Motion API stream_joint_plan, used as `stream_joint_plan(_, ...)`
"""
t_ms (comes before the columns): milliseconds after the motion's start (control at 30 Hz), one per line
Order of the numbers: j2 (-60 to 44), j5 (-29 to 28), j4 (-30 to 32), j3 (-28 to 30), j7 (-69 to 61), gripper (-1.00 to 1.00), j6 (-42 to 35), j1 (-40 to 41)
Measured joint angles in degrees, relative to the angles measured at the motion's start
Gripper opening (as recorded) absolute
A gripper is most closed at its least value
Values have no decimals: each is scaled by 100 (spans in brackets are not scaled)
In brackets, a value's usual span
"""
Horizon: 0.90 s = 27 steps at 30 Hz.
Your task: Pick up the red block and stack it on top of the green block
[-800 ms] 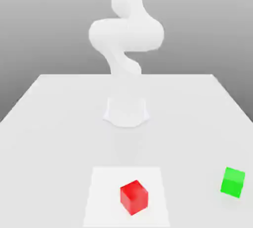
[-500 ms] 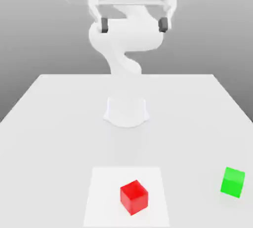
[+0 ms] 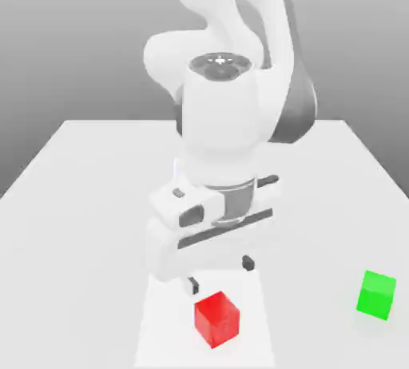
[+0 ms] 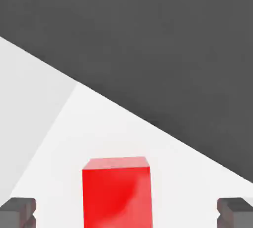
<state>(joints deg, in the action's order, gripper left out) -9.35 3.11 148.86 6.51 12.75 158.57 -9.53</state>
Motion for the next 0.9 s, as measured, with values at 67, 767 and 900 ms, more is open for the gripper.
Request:
stream_joint_plan(67, -413, 105, -46, -83, -101, 0, 336, 58)
stream_joint_plan(767, 329, -353, -271, -1097, -66, -100, -655, -1010)
stream_joint_plan(900, -15, -647, -554, -1603, -47, -100, -602, -1689)
